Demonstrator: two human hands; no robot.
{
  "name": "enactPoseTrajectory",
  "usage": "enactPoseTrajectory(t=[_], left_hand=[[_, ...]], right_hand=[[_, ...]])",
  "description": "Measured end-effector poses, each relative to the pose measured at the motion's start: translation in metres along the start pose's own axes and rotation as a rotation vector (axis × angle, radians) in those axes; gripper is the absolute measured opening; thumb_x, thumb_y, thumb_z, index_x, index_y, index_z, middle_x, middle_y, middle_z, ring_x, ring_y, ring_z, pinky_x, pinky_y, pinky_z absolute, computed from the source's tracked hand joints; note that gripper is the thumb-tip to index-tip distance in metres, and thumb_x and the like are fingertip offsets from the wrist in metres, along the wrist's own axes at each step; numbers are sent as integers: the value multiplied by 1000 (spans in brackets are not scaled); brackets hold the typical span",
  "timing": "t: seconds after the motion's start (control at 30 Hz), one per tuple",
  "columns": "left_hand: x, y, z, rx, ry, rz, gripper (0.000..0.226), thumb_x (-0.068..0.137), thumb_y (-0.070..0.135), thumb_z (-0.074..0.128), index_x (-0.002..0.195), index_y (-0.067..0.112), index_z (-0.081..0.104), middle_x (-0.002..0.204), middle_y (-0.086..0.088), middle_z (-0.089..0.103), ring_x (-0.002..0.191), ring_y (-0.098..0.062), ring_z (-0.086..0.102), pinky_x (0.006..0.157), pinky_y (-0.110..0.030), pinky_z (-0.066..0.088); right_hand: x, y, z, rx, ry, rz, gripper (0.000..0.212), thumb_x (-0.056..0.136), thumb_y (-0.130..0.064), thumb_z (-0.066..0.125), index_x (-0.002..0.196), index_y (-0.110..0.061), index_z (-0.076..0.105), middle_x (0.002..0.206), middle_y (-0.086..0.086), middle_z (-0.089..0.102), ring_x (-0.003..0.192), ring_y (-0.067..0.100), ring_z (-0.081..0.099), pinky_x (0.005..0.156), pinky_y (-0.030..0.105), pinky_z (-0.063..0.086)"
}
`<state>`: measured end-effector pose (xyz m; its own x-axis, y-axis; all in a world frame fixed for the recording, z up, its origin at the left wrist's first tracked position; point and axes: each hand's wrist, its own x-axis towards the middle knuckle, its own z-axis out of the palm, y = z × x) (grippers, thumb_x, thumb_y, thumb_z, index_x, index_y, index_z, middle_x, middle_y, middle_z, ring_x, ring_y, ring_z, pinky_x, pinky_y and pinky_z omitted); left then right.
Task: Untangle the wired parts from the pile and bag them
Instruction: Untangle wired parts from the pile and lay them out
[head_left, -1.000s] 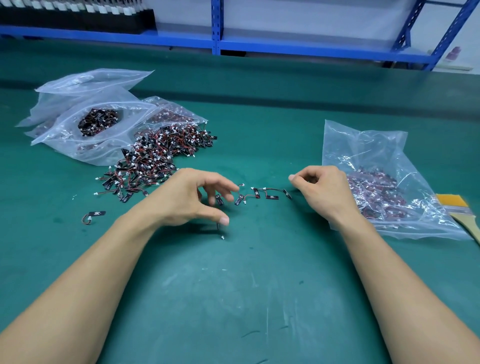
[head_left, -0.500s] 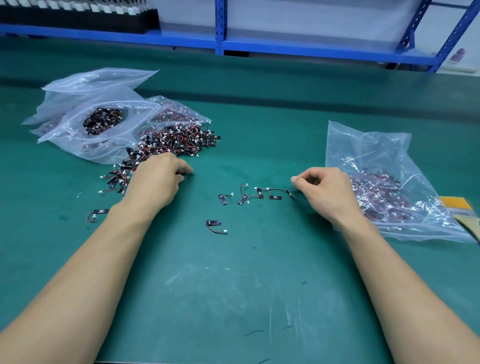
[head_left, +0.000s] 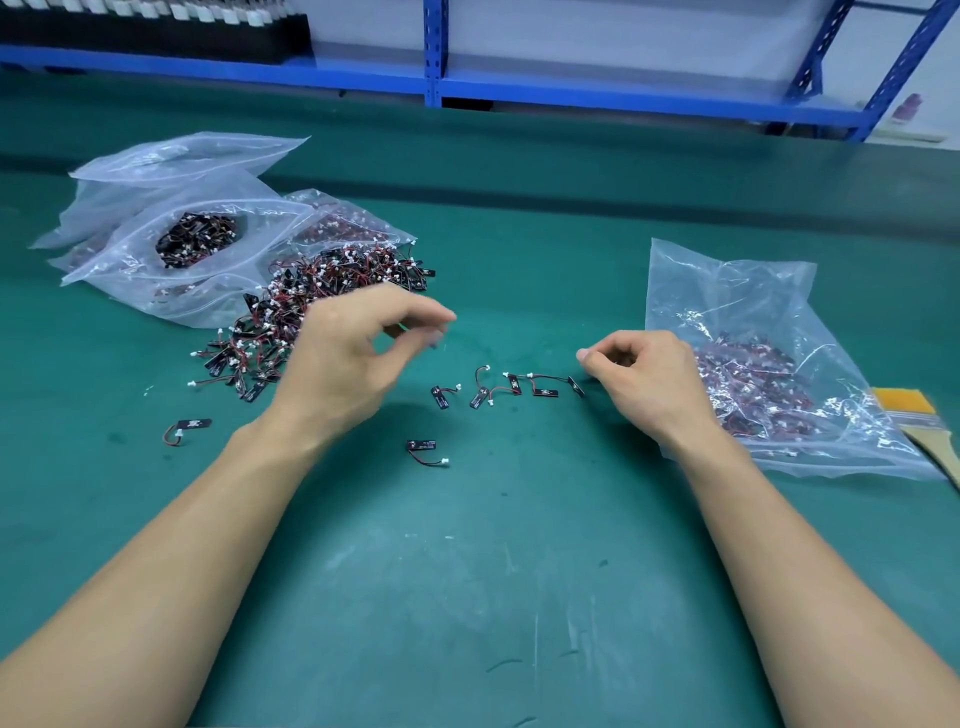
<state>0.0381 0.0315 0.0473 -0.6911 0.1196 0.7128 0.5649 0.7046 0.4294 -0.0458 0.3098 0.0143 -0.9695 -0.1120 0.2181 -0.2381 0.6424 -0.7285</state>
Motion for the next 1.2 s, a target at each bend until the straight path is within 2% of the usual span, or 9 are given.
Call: enactPoseTrajectory(t=[0.1, 0.2, 0.33, 0.47, 0.57, 0.67, 0.9, 1.07, 1.2], left_hand=[[-8, 27, 18, -175, -203, 52, 18, 82, 2, 79, 98, 8, 76, 85, 5, 74, 74, -6, 69, 76, -18, 53], [-14, 34, 28, -266, -408, -14, 24, 81, 5, 81, 103, 11, 75, 85, 9, 75, 72, -1, 70, 75, -16, 53], [-14, 25, 25, -240, -407, -124, 21, 84, 21, 80, 105, 19, 76, 94, 14, 76, 75, -4, 71, 75, -26, 57], [-7, -3, 10, 118, -192, -268, 21, 88, 21, 71, 109, 22, 73, 97, 15, 72, 74, -2, 63, 82, -35, 55], [-7, -30, -2, 494, -308, -515, 40, 91, 22, 62, 130, 22, 61, 124, -2, 62, 107, -24, 57, 98, -43, 47], [-11, -41, -5, 587, -418, -641, 36, 94, 20, 56, 129, 22, 63, 131, -10, 55, 121, -35, 48, 100, -49, 45], [-10, -41, -7, 514, -313, -584, 23, 90, 6, 64, 104, 23, 73, 90, 3, 73, 91, -28, 65, 81, -40, 53], [-9, -41, -6, 452, -186, -520, 16, 92, 12, 65, 103, 22, 71, 86, 6, 68, 82, -23, 63, 77, -35, 49], [-2, -22, -5, 231, -78, -252, 16, 91, 6, 67, 103, 18, 69, 90, 10, 65, 79, -13, 58, 78, -28, 47]], right_hand=[[0, 0, 1, -6, -2, 1, 25, 86, -35, 69, 64, -24, 70, 57, -23, 62, 53, -1, 52, 55, 20, 36], [1, 1, 0, 3, 0, 2, 24, 86, -36, 69, 65, -24, 70, 58, -22, 63, 53, -1, 52, 55, 21, 37], [1, 1, 1, 10, 1, -1, 24, 85, -36, 70, 65, -24, 70, 59, -20, 64, 53, -1, 52, 56, 22, 38], [2, 1, 0, 30, -3, 6, 24, 85, -36, 70, 65, -24, 71, 62, -18, 66, 53, 1, 51, 58, 24, 40], [1, 1, 0, 23, -4, 7, 24, 86, -36, 70, 65, -23, 71, 61, -18, 66, 53, 0, 52, 58, 23, 39], [1, 0, -1, 4, -8, 6, 24, 86, -36, 69, 65, -24, 71, 61, -18, 66, 54, 1, 52, 58, 23, 39], [2, 0, 0, -8, -8, 6, 24, 86, -36, 69, 65, -24, 71, 62, -18, 66, 54, 1, 52, 58, 24, 40], [2, 2, 0, -7, -10, -3, 25, 86, -36, 69, 64, -26, 70, 60, -20, 64, 53, 1, 51, 58, 24, 39], [1, 2, 0, -9, -5, -9, 24, 86, -36, 69, 64, -26, 70, 63, -19, 66, 54, 3, 52, 60, 25, 41]])
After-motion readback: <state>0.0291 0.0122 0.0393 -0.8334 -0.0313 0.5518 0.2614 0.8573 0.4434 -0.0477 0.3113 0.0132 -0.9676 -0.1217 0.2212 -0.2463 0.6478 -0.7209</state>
